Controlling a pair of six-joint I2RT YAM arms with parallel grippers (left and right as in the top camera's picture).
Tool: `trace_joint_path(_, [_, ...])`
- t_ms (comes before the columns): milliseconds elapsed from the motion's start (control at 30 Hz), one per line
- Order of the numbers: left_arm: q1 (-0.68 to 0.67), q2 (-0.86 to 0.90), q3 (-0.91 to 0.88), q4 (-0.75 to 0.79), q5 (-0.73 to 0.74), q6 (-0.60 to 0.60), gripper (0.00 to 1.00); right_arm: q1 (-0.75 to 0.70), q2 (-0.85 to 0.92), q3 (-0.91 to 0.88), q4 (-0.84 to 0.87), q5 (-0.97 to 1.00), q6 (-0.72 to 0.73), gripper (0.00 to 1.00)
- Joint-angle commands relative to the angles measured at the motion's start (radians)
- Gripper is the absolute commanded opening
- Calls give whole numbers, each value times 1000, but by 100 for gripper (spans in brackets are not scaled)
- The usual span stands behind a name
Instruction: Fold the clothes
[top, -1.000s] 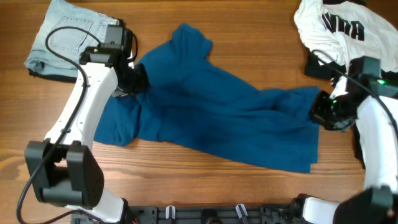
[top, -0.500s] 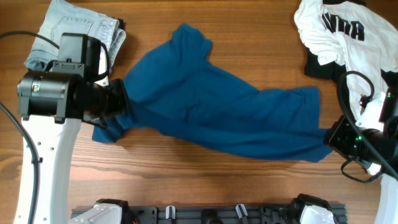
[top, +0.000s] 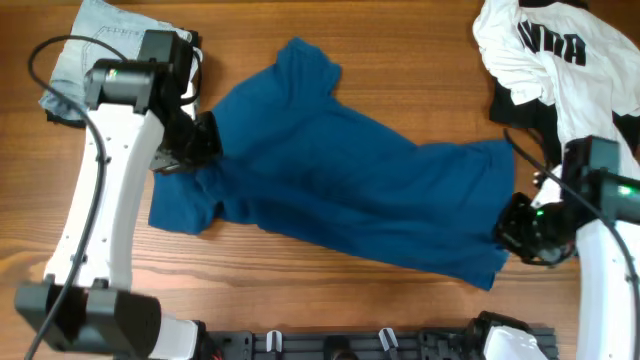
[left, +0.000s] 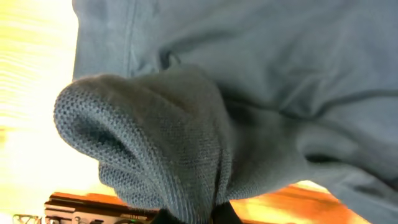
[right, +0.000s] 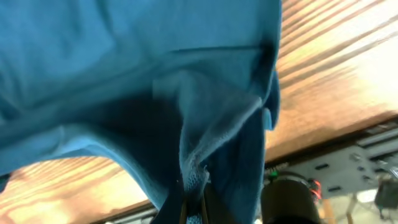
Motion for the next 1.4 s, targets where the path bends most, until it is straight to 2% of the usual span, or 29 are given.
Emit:
trace_joint_path(0, [64, 68, 0, 30, -32, 16, 4, -9, 16, -111, 85, -29, 114, 4])
trace_joint_path(133, [104, 118, -29, 115, -31, 17, 4, -42, 37, -101, 123, -29, 143, 4])
trace_joint_path(233, [97, 148, -71, 233, -20, 42, 4, -45, 42, -101, 194, -31, 190, 4])
trace_joint_path(333, [93, 197, -84, 288, -21, 43, 4, -45, 71, -101, 223, 42, 216, 4])
trace_joint_path(567, [105, 272, -86, 409, -23, 69, 4, -45, 190, -101, 328, 117, 186, 4])
trace_joint_path(867, [24, 273, -87, 418, -24, 95, 4, -45, 300, -102, 373, 120, 143, 4])
trace_joint_path(1100, [56, 273, -111, 407, -69, 95, 5, -45, 300, -198, 422, 138, 133, 4])
trace_joint_path(1133, [59, 273, -111, 411, -69, 95, 12, -45, 300, -209, 442, 138, 132, 4])
trace_joint_path(1167, [59, 273, -111, 420, -69, 95, 38, -45, 300, -209, 456, 138, 123, 15])
trace_joint_path(1233, [58, 273, -111, 432, -69, 95, 73, -45, 300, -208, 478, 131, 98, 55])
trace_joint_path(1267, [58, 273, -111, 436, -69, 95, 83, -45, 300, -206, 481, 130, 82, 66])
trace_joint_path(1367, [58, 273, -106, 452, -69, 121, 96, -45, 300, -161, 475, 131, 54, 77])
